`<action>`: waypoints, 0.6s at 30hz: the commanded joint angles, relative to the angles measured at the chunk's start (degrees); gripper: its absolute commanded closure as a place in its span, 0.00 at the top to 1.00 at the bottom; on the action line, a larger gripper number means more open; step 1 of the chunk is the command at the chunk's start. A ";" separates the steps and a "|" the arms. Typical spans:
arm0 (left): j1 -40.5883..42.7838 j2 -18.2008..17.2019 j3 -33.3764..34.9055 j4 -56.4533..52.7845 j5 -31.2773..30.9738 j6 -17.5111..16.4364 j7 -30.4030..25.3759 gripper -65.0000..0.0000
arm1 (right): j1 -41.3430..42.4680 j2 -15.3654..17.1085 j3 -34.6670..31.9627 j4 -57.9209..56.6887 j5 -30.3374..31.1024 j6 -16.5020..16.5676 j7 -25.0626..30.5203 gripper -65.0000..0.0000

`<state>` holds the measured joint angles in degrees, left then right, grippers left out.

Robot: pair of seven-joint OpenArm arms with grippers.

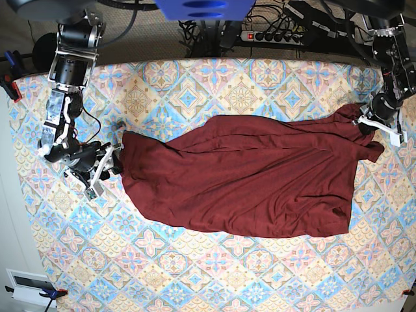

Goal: Layout the t-shirt on the table in an organized manner, then fold the t-shirt properly
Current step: 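Pull the held shirt corners apart with both grippers to straighten it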

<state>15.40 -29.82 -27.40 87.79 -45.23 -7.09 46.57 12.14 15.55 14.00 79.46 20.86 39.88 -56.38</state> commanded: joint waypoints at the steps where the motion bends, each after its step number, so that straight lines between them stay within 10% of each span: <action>1: -0.41 -1.34 -0.51 0.87 -0.53 -0.16 -0.90 0.00 | 0.74 0.93 0.20 0.85 0.28 0.12 0.51 0.42; 18: -0.41 -1.25 -0.51 0.78 -0.44 -0.16 -0.90 0.00 | 0.74 0.05 -2.61 -1.97 0.28 0.12 0.69 0.50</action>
<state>15.42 -29.80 -27.40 87.79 -45.23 -7.09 46.57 11.62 14.92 11.22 76.75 20.18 39.88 -56.64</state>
